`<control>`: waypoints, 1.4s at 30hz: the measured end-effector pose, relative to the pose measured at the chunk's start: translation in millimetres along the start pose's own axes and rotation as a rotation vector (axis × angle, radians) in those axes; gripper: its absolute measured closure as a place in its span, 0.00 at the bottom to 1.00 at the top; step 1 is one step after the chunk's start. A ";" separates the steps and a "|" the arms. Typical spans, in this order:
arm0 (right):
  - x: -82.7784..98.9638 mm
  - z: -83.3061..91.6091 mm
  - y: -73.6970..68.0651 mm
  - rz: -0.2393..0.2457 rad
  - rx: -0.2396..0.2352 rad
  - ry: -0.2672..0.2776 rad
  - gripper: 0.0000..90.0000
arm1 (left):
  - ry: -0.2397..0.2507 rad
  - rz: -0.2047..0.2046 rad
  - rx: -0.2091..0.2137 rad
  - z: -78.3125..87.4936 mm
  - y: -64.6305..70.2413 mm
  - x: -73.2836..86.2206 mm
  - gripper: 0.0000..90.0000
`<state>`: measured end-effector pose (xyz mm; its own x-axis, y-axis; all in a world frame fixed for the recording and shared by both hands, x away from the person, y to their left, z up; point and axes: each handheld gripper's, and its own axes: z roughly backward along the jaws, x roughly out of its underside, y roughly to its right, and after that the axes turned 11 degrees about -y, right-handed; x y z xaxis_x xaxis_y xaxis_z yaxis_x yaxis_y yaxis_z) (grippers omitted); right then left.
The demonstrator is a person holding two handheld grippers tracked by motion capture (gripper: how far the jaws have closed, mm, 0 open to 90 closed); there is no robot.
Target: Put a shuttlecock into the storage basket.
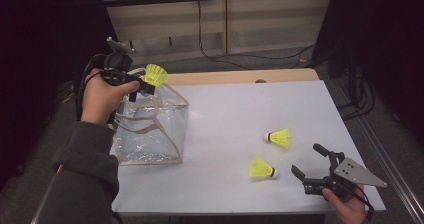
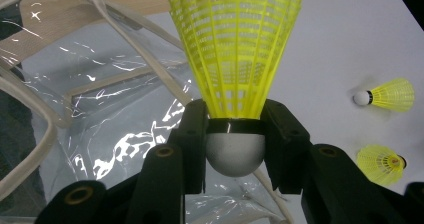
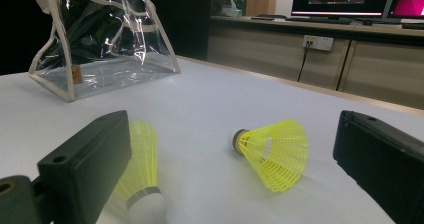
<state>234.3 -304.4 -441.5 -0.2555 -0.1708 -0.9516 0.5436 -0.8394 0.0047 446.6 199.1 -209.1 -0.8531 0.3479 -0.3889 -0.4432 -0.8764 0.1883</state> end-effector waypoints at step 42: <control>0.1 -0.3 -0.7 0.002 0.001 -0.001 0.02 | 0.025 0.124 -0.078 -3.4 -33.3 8.9 0.72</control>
<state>234.1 -303.8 -441.7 -0.2552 -0.1727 -0.9513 0.5436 -0.8393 0.0066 454.7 230.3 -221.9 -0.8923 0.2280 -0.3896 -0.3117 -0.9355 0.1662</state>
